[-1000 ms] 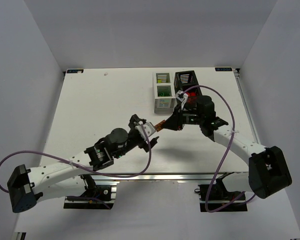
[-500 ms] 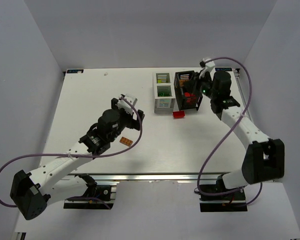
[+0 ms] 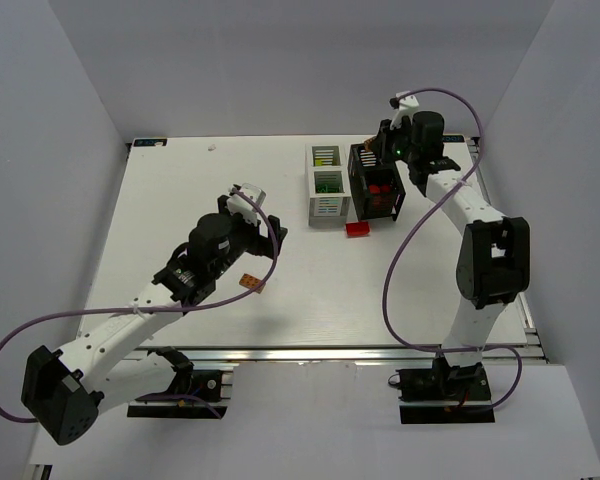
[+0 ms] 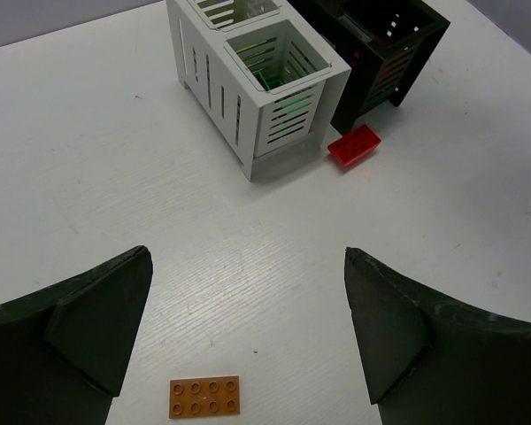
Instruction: Sort the legos into containers by color
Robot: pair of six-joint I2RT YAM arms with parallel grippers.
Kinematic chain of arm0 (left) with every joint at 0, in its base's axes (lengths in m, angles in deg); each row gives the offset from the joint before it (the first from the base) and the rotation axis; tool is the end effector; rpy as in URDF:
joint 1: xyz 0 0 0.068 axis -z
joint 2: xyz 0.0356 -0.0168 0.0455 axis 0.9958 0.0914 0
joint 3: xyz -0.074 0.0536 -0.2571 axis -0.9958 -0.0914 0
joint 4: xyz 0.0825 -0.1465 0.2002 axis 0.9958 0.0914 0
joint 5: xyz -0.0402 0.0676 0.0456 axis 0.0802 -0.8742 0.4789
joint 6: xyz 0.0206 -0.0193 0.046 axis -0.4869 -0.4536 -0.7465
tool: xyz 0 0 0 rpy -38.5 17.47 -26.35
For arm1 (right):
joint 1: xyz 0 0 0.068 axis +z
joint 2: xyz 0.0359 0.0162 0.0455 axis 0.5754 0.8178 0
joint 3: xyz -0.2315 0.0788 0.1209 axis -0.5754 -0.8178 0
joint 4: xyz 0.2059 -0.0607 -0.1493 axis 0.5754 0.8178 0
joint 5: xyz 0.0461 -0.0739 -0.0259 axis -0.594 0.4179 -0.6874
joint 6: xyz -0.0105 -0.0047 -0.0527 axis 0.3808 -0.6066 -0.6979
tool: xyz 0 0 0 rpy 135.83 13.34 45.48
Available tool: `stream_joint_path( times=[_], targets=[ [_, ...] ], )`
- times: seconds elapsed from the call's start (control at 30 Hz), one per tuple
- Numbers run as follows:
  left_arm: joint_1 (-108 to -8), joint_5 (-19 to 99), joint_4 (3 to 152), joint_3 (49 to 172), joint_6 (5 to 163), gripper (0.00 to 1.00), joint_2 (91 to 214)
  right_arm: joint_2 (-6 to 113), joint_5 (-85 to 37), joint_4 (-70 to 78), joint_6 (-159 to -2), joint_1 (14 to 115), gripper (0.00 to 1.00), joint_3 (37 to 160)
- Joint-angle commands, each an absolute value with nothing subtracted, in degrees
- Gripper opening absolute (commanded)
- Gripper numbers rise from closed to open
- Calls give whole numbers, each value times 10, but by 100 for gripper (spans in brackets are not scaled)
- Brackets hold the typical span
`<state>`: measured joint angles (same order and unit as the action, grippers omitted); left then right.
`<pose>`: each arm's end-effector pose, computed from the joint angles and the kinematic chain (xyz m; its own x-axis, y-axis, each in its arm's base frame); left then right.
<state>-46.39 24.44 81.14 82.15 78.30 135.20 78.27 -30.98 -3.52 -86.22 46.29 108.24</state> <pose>0.1903 -0.1448 0.3066 -0.2589 0.0848 -0.9622 0.4971 0.8658 -0.0575 0.4368 0.0956 0.3155 -0.2319 -0.0235 -0.9725 -0.4276 0.9004 0.0803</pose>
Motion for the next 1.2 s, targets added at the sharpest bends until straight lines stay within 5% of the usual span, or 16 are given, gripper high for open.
stream_joint_path(
  times=[0.0, 0.87, 0.97, 1.17],
  targets=[
    [-469, 257, 809, 836, 789, 98, 1336, 789, -288, -35, -873, 463, 0, 1112],
    [-472, 258, 811, 833, 788, 98, 1336, 844, -281, -28, -873, 449, 10, 1153],
    [-473, 258, 812, 834, 788, 98, 1339, 851, -280, -25, -873, 447, 22, 1159],
    [-472, 259, 812, 833, 788, 98, 1340, 859, -282, -17, -873, 446, 24, 1167]
  ],
)
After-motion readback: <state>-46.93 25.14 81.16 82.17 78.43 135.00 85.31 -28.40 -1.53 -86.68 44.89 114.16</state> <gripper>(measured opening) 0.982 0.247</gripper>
